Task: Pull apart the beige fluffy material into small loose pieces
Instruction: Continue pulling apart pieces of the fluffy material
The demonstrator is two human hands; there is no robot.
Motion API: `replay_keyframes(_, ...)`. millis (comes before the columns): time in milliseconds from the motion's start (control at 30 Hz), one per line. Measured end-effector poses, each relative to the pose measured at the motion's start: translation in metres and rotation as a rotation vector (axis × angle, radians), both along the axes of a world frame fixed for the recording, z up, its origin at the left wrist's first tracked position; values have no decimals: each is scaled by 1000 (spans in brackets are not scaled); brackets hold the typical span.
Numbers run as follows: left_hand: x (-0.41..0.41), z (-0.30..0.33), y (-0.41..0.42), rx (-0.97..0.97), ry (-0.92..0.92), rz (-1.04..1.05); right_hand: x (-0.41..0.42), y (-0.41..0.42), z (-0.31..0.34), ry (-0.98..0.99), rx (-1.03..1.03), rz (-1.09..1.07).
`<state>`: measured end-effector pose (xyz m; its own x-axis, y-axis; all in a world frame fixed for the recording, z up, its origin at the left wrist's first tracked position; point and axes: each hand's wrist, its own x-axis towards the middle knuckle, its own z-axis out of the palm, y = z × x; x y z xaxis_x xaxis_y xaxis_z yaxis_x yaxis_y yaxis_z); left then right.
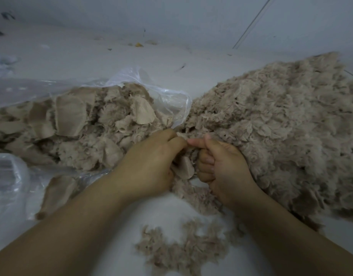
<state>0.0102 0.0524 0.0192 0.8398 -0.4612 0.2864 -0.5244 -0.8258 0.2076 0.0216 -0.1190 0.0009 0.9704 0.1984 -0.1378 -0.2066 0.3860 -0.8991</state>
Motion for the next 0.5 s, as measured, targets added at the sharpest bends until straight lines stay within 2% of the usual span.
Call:
replay_keyframes(133, 2, -8, -4, 8, -42, 11, 0, 0, 2, 18, 11, 12)
replay_keyframes(367, 7, -10, -14, -226, -1, 117, 0, 1, -2, -34, -37, 55)
replay_keyframes(500, 7, -13, -16, -204, -6, 91, 2, 0, -4, -19, -15, 51)
